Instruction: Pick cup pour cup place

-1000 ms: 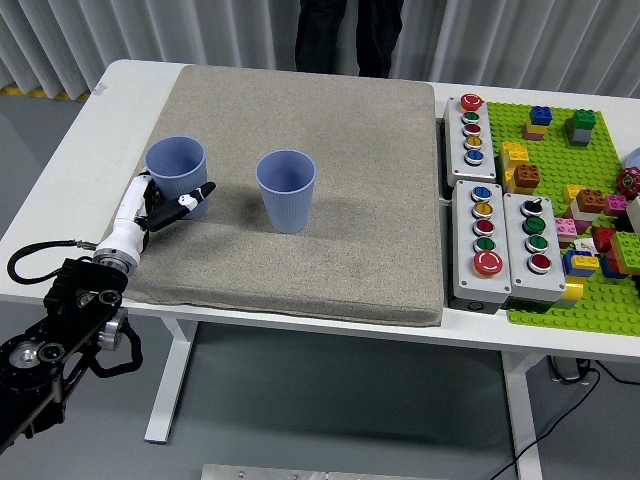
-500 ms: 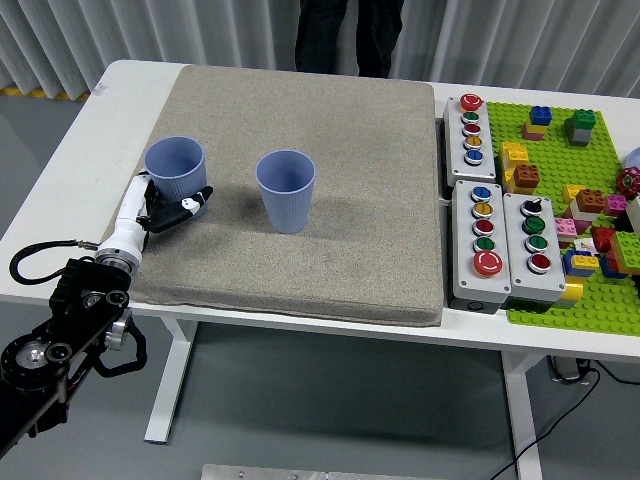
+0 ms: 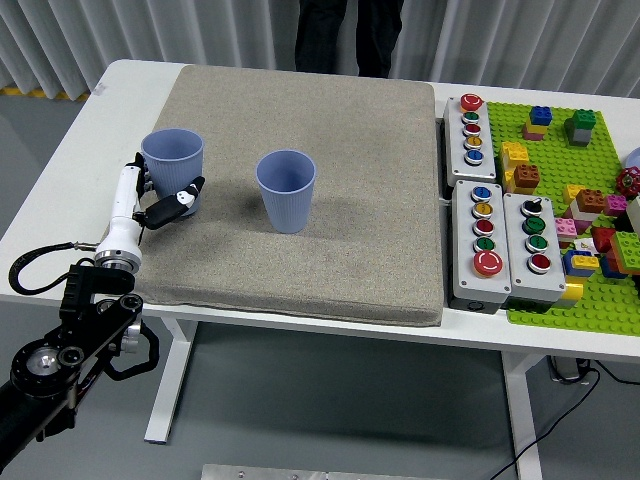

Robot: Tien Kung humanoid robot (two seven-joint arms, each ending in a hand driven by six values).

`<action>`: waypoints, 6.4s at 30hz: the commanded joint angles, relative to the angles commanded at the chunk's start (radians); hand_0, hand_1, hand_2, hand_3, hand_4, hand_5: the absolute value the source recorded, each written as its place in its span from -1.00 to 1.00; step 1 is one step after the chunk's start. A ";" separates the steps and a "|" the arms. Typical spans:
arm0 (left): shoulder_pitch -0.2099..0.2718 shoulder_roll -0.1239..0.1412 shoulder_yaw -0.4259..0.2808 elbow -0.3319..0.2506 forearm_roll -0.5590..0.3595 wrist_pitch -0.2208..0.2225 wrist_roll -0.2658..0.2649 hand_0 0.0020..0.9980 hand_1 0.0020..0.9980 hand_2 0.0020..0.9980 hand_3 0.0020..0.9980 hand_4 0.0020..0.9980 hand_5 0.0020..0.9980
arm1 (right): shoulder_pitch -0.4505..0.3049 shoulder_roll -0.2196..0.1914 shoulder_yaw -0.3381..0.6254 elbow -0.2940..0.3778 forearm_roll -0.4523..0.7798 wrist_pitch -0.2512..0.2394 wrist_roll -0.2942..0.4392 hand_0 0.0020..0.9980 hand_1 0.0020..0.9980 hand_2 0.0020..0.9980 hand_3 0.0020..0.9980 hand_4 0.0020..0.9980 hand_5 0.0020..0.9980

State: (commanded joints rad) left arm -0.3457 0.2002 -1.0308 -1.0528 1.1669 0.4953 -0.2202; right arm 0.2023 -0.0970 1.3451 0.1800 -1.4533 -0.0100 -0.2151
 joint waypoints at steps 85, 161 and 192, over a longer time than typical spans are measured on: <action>-0.168 0.294 0.231 -0.284 1.098 -0.086 0.316 0.17 0.05 0.10 0.21 0.34 -0.78 | -0.004 -0.010 -0.029 0.000 0.042 -0.007 0.002 0.38 0.32 0.16 0.17 -1.00 -0.93; -0.264 0.333 0.370 -0.241 1.102 -0.032 0.396 0.17 0.06 0.09 0.18 0.30 -0.78 | -0.008 -0.010 -0.031 0.000 0.045 -0.008 0.000 0.38 0.32 0.16 0.17 -1.00 -0.94; -0.363 0.382 0.475 -0.254 1.102 -0.047 0.415 0.16 0.06 0.09 0.17 0.30 -0.78 | 0.003 -0.014 -0.034 0.000 0.056 -0.010 0.001 0.38 0.32 0.16 0.17 -1.00 -0.95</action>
State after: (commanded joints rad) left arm -0.7086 0.5825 -0.5553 -1.3071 2.2689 0.4487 0.1945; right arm 0.2053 -0.1112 1.3109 0.1800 -1.3974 -0.0196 -0.2138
